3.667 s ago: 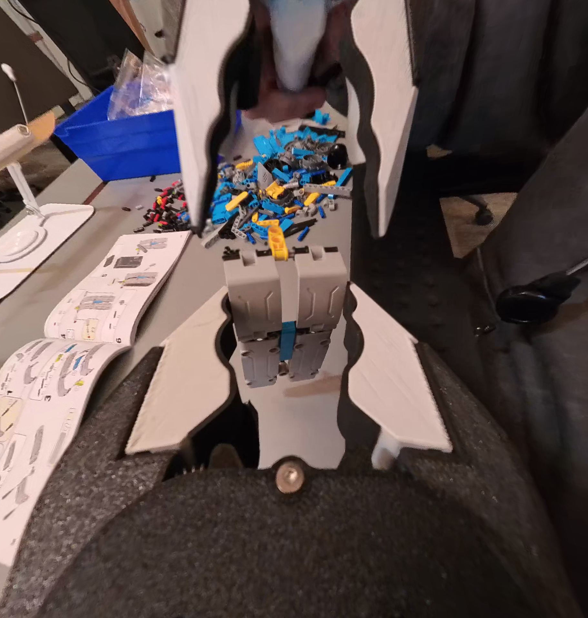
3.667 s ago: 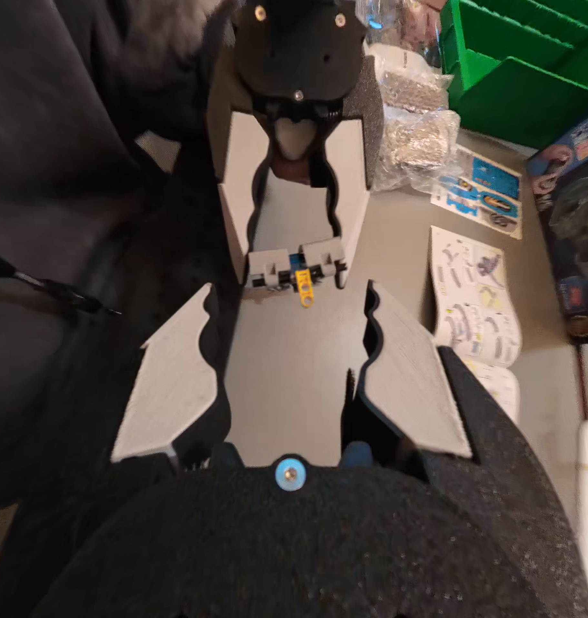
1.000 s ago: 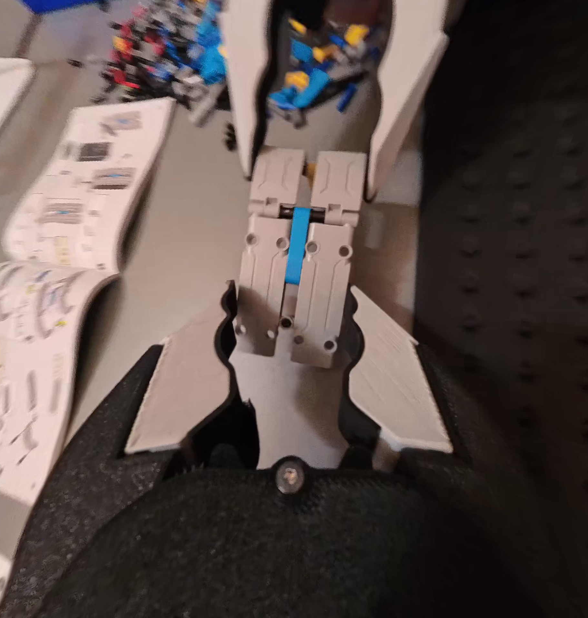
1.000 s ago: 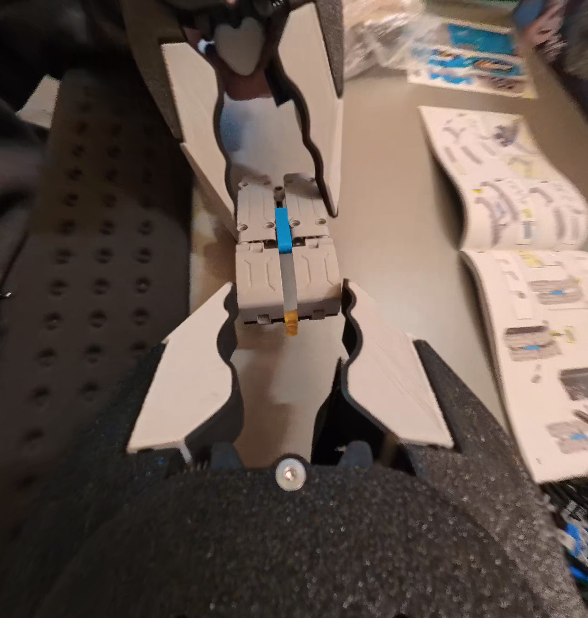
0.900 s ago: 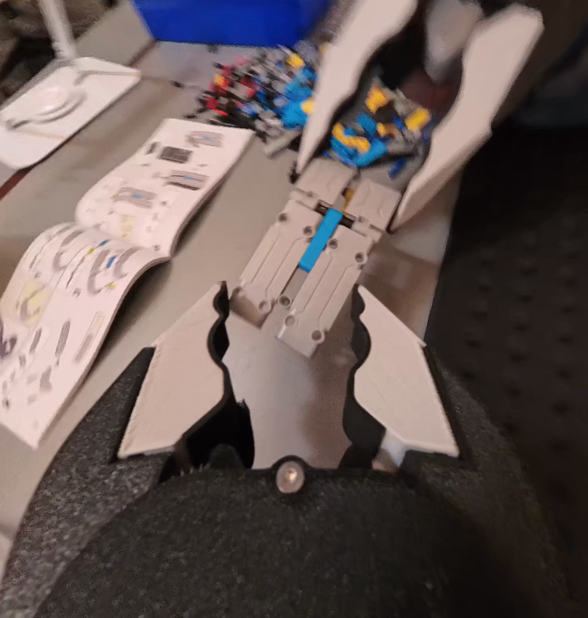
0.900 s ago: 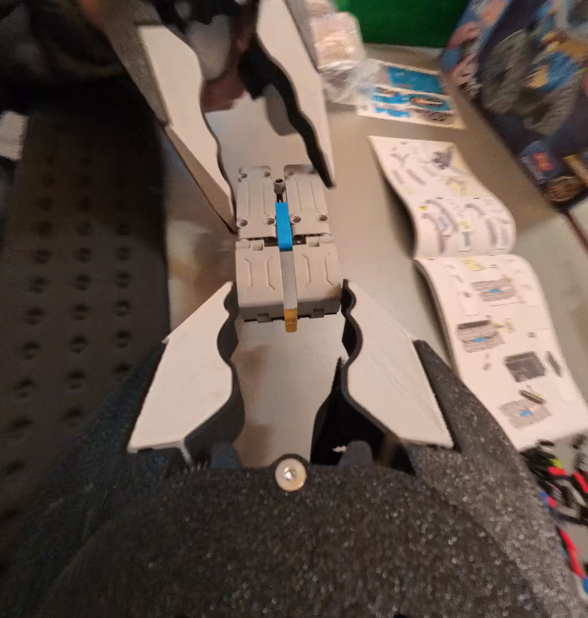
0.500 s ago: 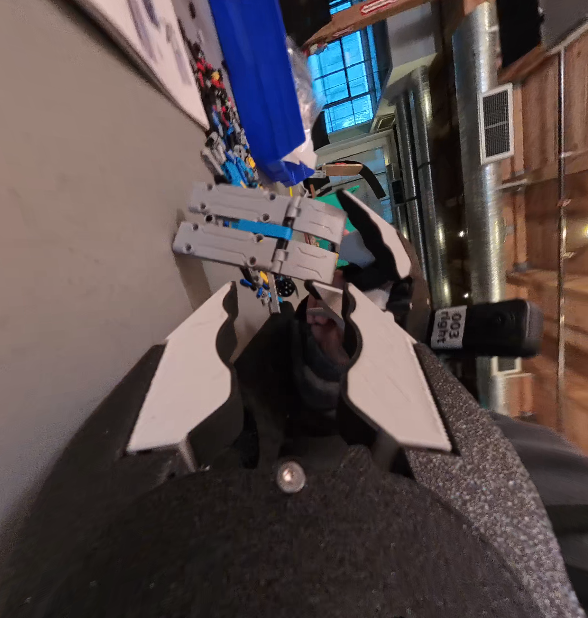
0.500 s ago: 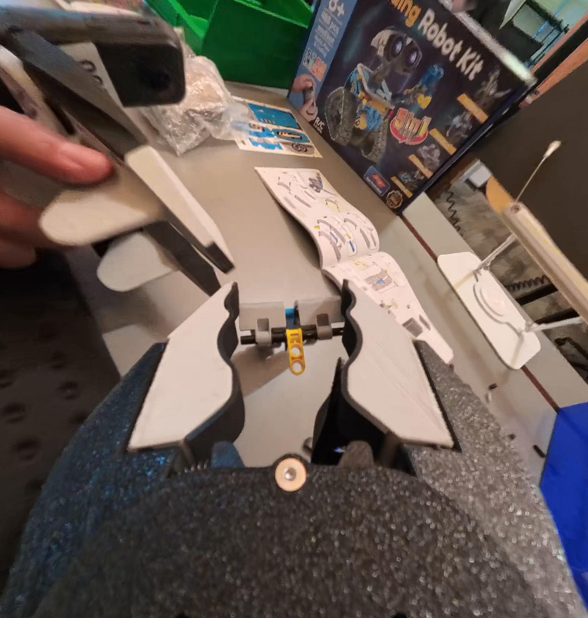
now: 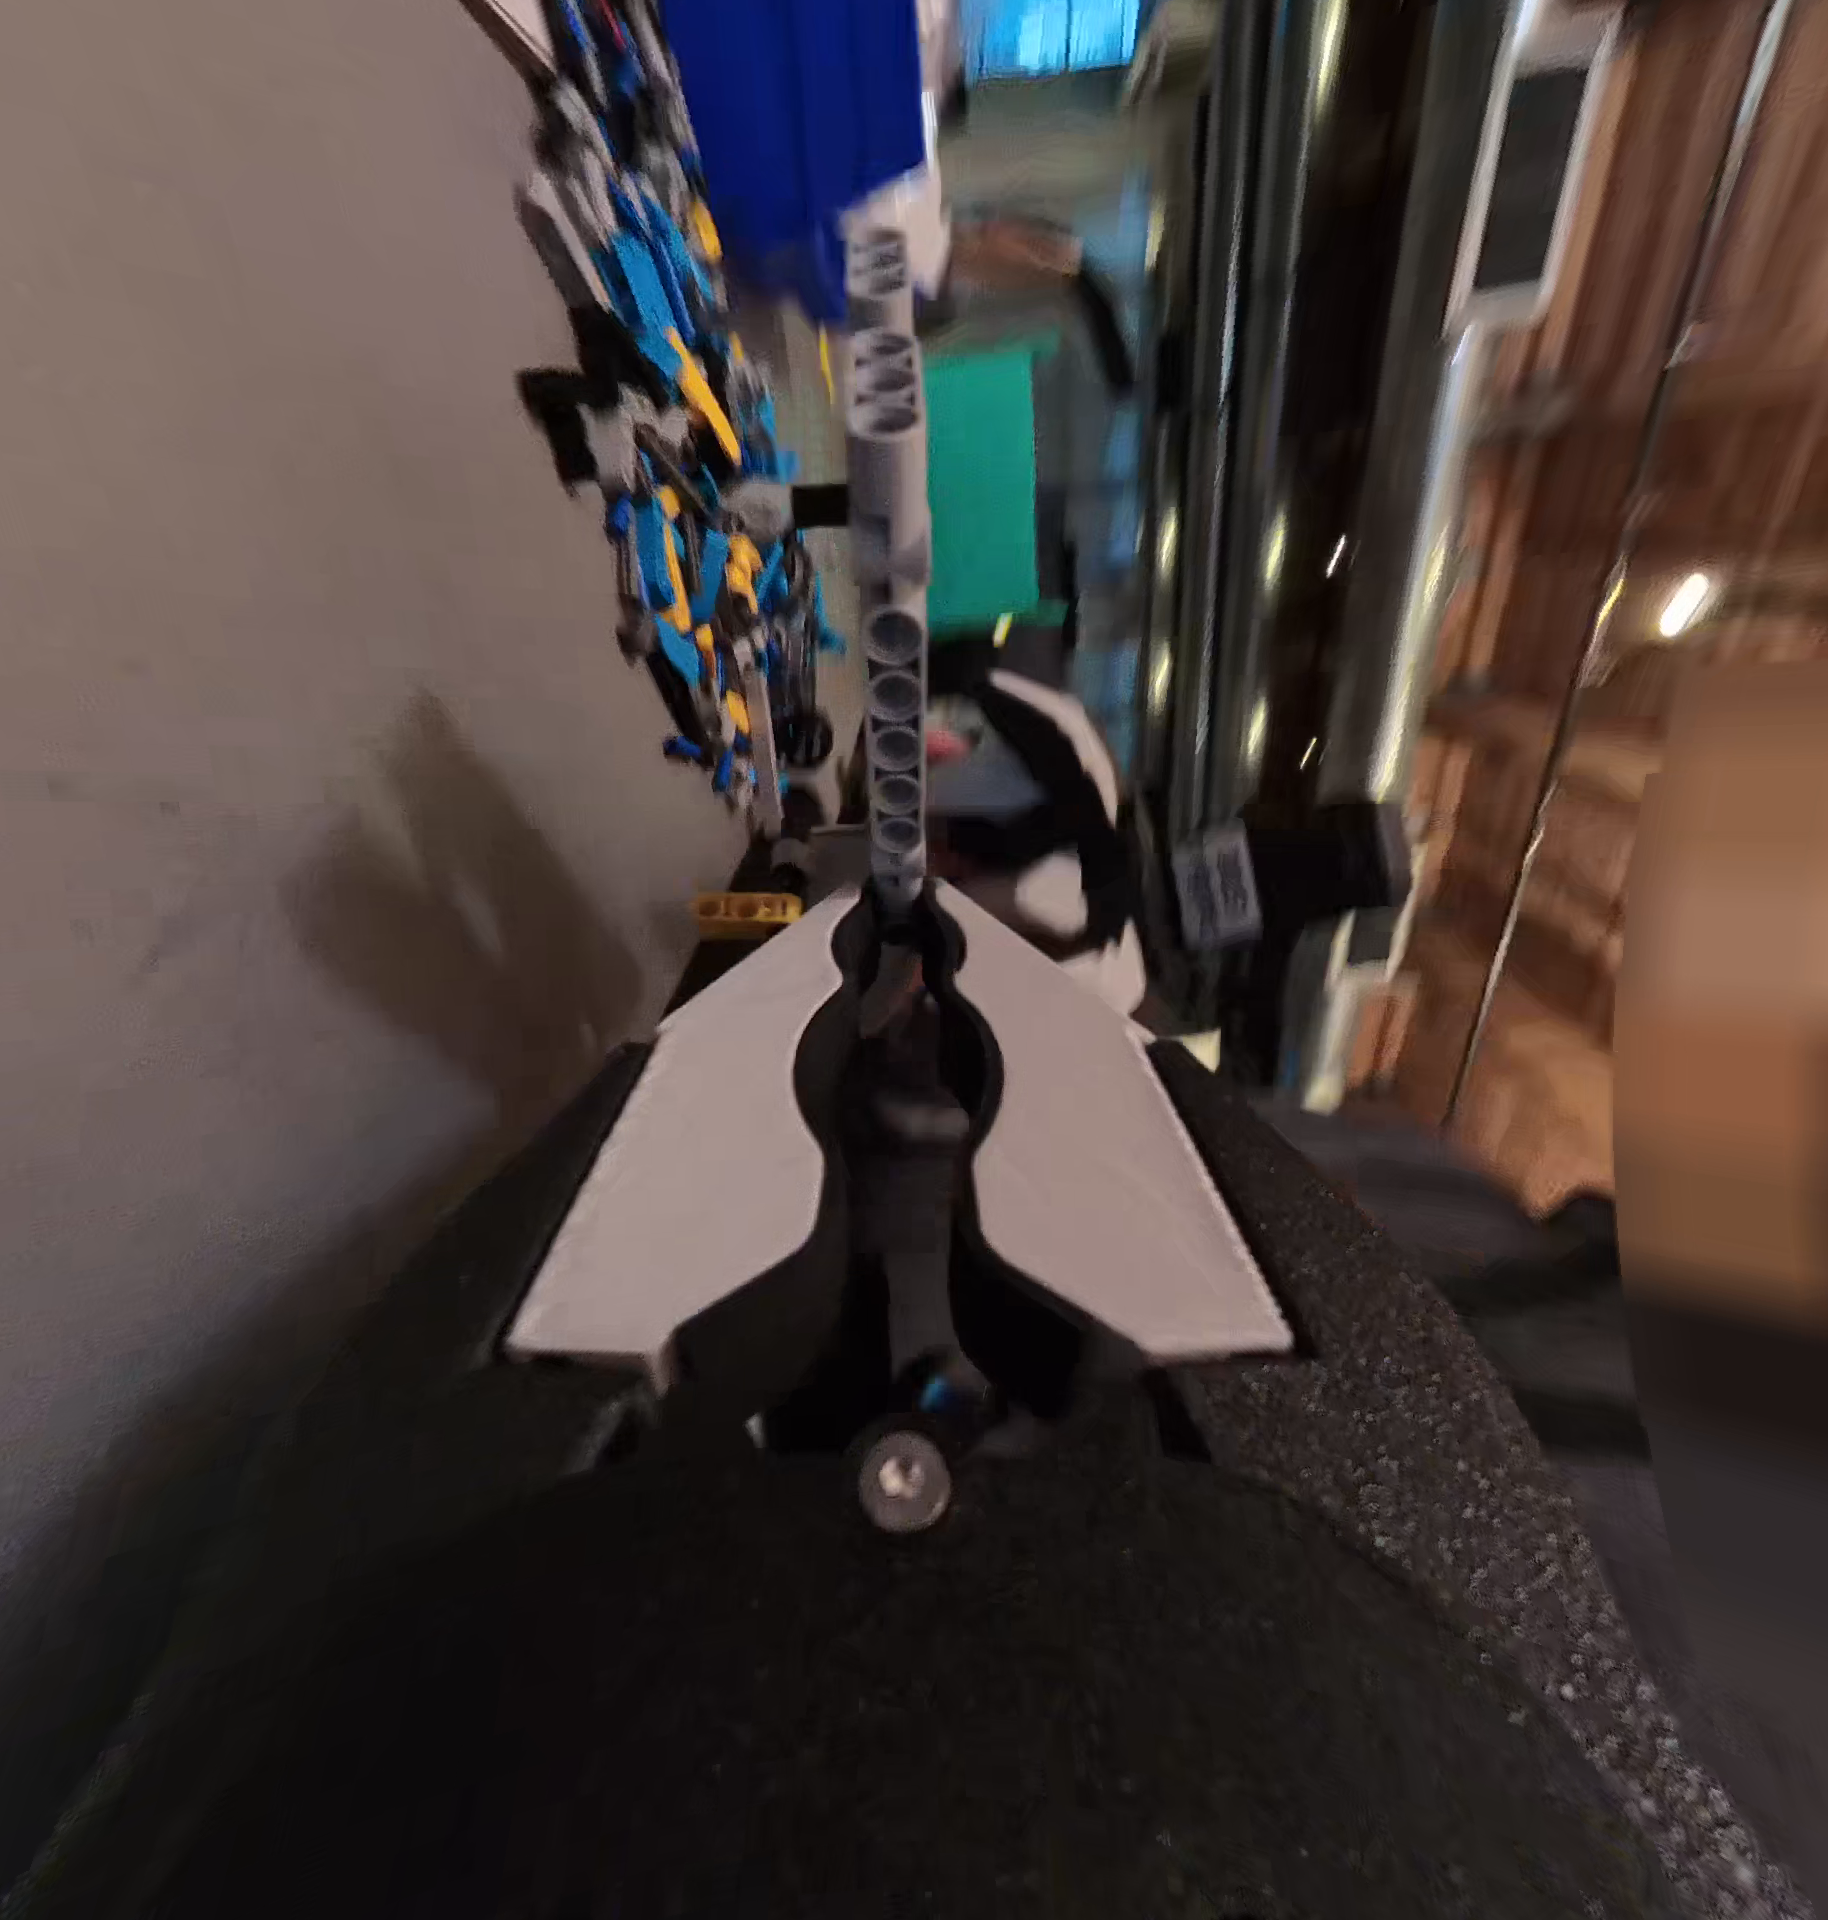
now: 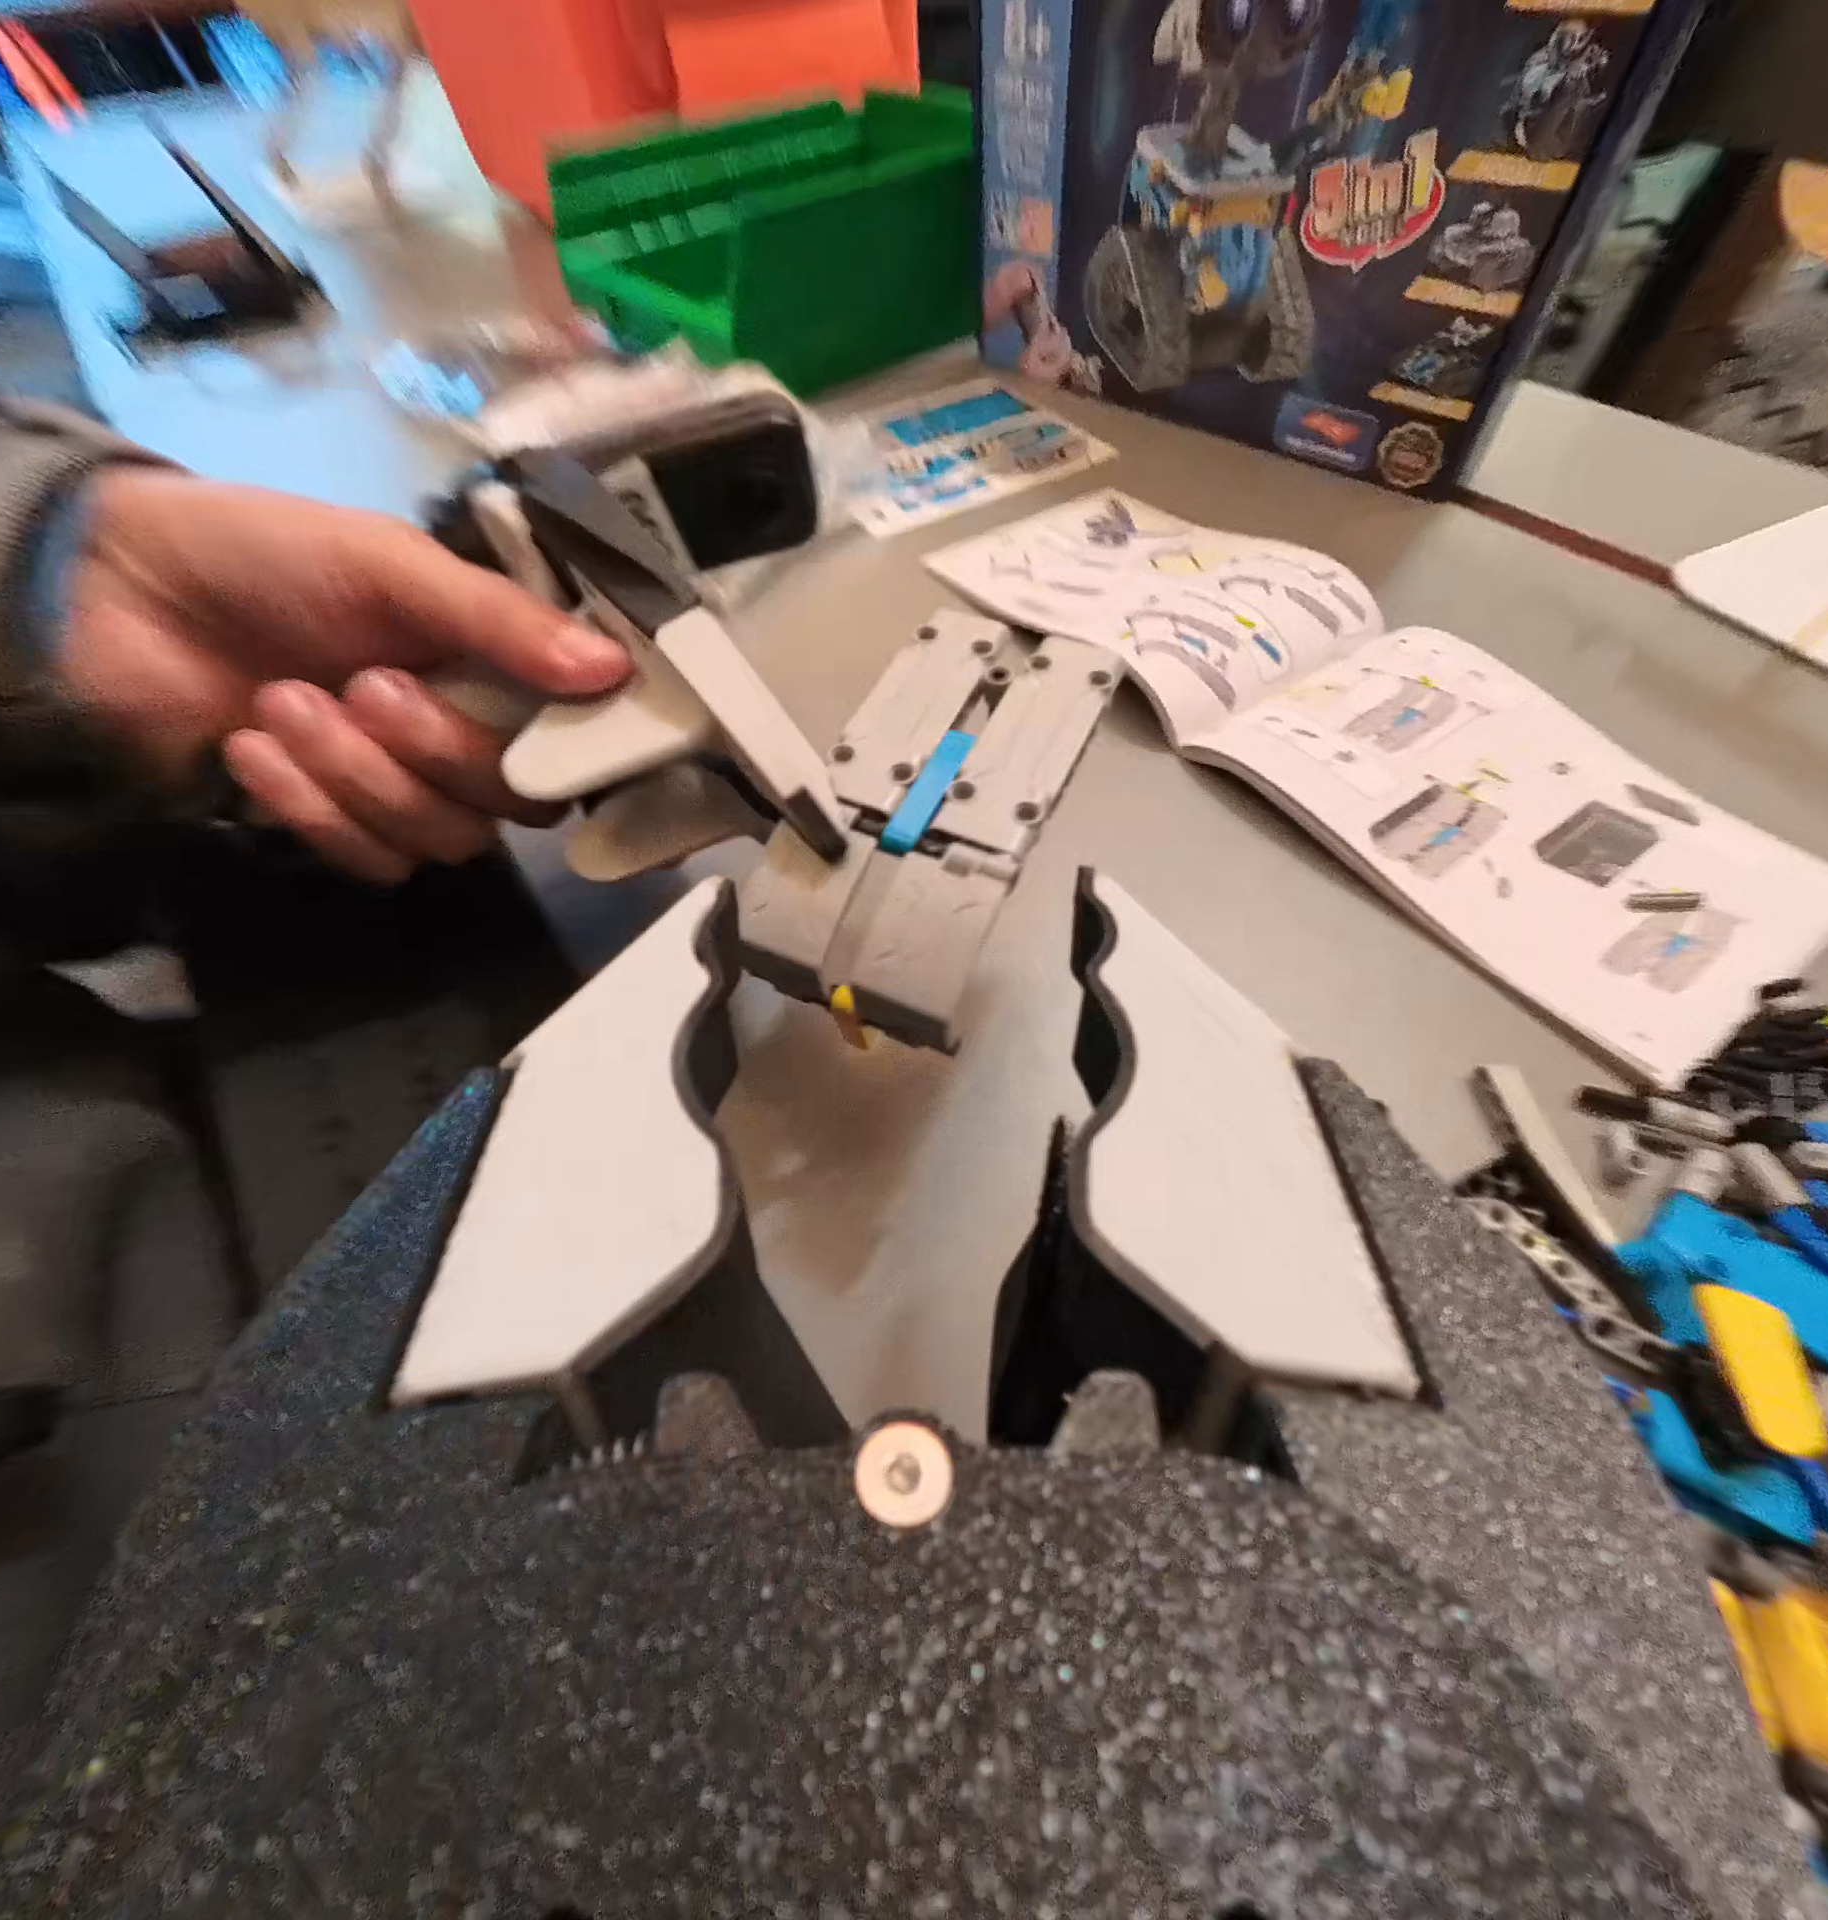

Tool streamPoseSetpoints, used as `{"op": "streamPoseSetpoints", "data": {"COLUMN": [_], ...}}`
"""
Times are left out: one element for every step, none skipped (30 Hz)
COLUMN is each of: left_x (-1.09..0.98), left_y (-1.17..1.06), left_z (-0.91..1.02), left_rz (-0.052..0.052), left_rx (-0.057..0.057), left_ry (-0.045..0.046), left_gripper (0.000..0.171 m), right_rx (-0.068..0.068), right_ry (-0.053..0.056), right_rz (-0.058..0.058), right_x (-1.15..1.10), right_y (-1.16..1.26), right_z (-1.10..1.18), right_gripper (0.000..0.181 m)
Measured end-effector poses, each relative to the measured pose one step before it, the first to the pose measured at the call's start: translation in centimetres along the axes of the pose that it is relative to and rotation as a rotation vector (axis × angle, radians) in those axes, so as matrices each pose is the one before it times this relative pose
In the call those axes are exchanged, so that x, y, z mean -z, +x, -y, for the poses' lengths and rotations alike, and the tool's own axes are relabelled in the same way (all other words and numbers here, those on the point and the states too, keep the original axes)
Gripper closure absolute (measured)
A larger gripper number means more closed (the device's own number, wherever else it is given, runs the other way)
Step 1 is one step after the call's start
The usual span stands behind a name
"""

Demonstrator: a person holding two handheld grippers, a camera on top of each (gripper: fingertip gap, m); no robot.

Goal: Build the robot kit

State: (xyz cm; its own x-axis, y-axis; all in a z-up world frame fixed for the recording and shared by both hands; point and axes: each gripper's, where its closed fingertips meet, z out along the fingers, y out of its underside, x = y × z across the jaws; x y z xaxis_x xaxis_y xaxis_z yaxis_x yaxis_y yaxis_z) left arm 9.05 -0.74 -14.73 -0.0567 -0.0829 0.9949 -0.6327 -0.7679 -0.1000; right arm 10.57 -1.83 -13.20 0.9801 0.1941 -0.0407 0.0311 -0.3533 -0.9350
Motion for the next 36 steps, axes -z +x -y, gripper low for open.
{"op": "streamPoseSetpoints", "data": {"left_x": [0.512,0.758,0.937,0.955,0.869,0.719,0.576,0.476,0.406,0.331,0.228,0.135,0.035,-0.053,-0.091,-0.074,-0.053,-0.022,0.013,0.07,0.074,0.071,0.08,0.113,0.17,0.221,0.289,0.348,0.367,0.351,0.31,0.261,0.237,0.202,0.153,0.131], "left_y": [0.106,-0.443,-0.939,-1.182,-1.187,-0.288,-0.056,-0.049,-0.216,-0.075,0.071,0.069,-0.032,-0.181,-0.214,-0.112,0.023,0.088,0.032,-0.106,-0.258,-0.271,-0.353,-0.487,-0.498,-0.219,-0.231,-0.333,-0.41,-0.44,-0.486,-0.468,-0.287,-0.11,-0.015,0.023], "left_z": [-0.435,-0.271,-0.506,-0.866,-0.836,-0.396,-0.256,-0.111,0.024,-0.044,-0.109,-0.057,0.017,0.034,-0.024,-0.037,-0.021,-0.002,0.03,0.117,0.156,0.096,0.037,0.057,0.081,0.084,0.102,0.163,0.114,0.083,0.036,0.005,0.072,0.019,-0.085,-0.164], "left_rz": [0.0329,0.0631,0.0799,0.0772,0.0672,0.0065,-0.009,-0.0045,0.008,-0.0025,-0.0143,-0.0136,-0.0079,0.0018,0.0061,0.0049,-0.0014,-0.008,-0.0067,-0.0006,0.0036,-0.0001,0.0006,0.0082,0.0138,0.0004,0.0098,0.0223,0.0292,0.0333,0.0367,0.0353,0.0256,0.0154,0.0097,0.0065], "left_rx": [-0.0617,-0.0663,-0.0629,-0.0448,-0.0187,-0.0013,0.005,-0.0044,-0.0045,0.0035,0.0099,0.0072,0.0098,0.0177,0.0198,0.009,0.003,0.0044,0.0035,0.001,0.0015,0.0,0.0046,0.0081,0.0062,0.0029,-0.0013,-0.001,0.0018,-0.0022,-0.0039,-0.0053,-0.0091,-0.0096,-0.0135,-0.0136], "left_ry": [-0.09999,-0.0978,-0.11387,-0.1256,-0.10723,-0.0675,-0.05291,-0.04213,-0.03297,-0.03772,-0.04126,-0.03797,-0.03542,-0.03371,-0.03836,-0.03707,-0.03378,-0.02987,-0.02525,-0.01879,-0.01591,-0.01686,-0.01591,-0.01217,-0.00649,-0.00236,0.00182,0.01079,0.01191,0.01113,0.01021,0.0097,0.01983,0.02228,0.02121,0.02187], "left_gripper": [0.167,0.167,0.167,0.167,0.166,0.167,0.167,0.166,0.167,0.167,0.166,0.167,0.167,0.167,0.167,0.167,0.167,0.167,0.167,0.167,0.167,0.167,0.167,0.167,0.165,0.165,0.163,0.161,0.159,0.155,0.151,0.146,0.145,0.145,0.145,0.144], "right_rx": [-0.0595,-0.0456,-0.0177,-0.0004,-0.008,-0.0112,0.0152,0.0339,0.0309,0.0181,0.0054,-0.0007,-0.005,-0.0077,-0.006,-0.0041,-0.001,0.0014,0.0024,0.002,0.0031,0.0035,0.0031,0.0037,0.0044,0.0027,0.0002,-0.0008,-0.0006,-0.0006,-0.0006,0.0005,0.0021,0.0025,0.0037,0.004], "right_ry": [0.0458,0.0322,0.0149,0.0002,-0.0201,-0.0196,-0.0103,-0.0225,-0.0387,-0.0328,-0.0236,-0.0189,-0.0081,0.0038,0.008,0.0051,0.0019,0.0007,0.0013,-0.0008,-0.0044,-0.0088,-0.0077,-0.0011,0.0035,0.0023,-0.0018,-0.0017,0.0014,0.0012,-0.0028,-0.0054,-0.004,-0.0022,0.0038,0.0111], "right_rz": [0.0453,0.0254,-0.0063,-0.0371,-0.0321,-0.0112,-0.031,-0.0567,-0.0553,-0.0269,-0.0135,-0.0142,-0.0049,0.0056,0.0051,0.0042,0.0024,0.0012,0.0042,0.0043,0.0097,0.01,0.0003,-0.0096,-0.0056,0.0013,0.0021,-0.0001,-0.0007,0.0002,0.0011,-0.0001,-0.001,0.0008,0.0017,0.0012], "right_x": [0.409,0.319,0.22,0.066,-0.143,-0.206,-0.171,-0.2,-0.271,-0.306,-0.246,-0.158,-0.069,0.035,0.082,0.076,0.045,0.04,0.031,0.006,-0.027,-0.082,-0.064,-0.012,0.037,0.028,-0.001,-0.006,0.018,0.001,-0.034,-0.065,-0.057,-0.034,0.018,0.115], "right_y": [0.257,0.531,0.856,1.133,0.909,0.364,0.408,0.659,0.669,0.281,0.125,0.205,0.133,0.009,-0.001,-0.017,-0.01,-0.036,-0.072,-0.086,-0.162,-0.17,-0.038,0.081,0.028,-0.05,-0.038,0.016,0.015,0.002,-0.019,-0.003,0.0,-0.033,-0.059,-0.053], "right_z": [0.485,0.217,-0.121,-0.435,-0.55,-0.233,-0.102,-0.338,-0.571,-0.499,-0.367,-0.318,-0.137,0.045,0.099,0.05,0.01,-0.014,0.008,-0.035,-0.09,-0.141,-0.116,-0.007,0.06,0.031,-0.03,-0.036,0.027,0.012,-0.033,-0.078,-0.044,-0.016,0.073,0.176], "right_gripper": [0.119,0.12,0.122,0.125,0.125,0.123,0.124,0.127,0.13,0.129,0.128,0.128,0.127,0.127,0.127,0.127,0.127,0.127,0.128,0.128,0.128,0.128,0.128,0.128,0.129,0.129,0.13,0.129,0.13,0.13,0.13,0.13,0.13,0.13,0.129,0.129]}}
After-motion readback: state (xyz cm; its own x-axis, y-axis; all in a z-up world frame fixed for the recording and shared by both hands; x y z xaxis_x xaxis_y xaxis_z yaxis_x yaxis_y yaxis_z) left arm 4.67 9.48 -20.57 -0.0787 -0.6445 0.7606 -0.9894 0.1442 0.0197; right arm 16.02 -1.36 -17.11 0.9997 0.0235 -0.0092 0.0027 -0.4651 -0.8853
